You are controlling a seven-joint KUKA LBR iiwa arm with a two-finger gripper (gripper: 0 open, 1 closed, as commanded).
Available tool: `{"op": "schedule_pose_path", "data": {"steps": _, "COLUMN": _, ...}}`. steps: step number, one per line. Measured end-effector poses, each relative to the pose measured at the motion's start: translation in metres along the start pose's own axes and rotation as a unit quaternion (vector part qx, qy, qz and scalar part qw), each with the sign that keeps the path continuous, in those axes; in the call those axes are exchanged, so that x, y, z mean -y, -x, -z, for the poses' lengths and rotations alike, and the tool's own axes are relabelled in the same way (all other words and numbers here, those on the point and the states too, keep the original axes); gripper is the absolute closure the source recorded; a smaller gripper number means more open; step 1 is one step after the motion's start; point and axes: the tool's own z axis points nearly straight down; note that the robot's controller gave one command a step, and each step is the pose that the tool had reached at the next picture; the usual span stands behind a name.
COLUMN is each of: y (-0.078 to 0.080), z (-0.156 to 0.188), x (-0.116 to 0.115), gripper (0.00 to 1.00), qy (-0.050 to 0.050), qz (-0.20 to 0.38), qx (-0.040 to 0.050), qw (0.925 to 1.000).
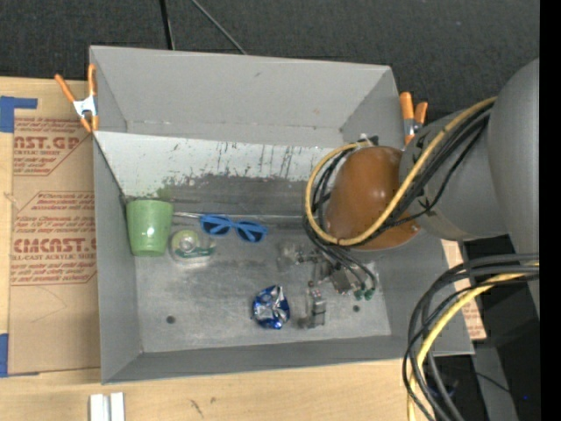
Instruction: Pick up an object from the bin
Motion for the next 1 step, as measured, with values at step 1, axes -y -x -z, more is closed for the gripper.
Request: {"op": "schedule_pose_path", "data": {"steps": 1, "y": -0.012, "z": -0.0004, "x": -0.0456, "gripper": 0.0, "qy": 0.001, "qz": 0.059, "qx": -0.0008, "qw": 0.9983}}
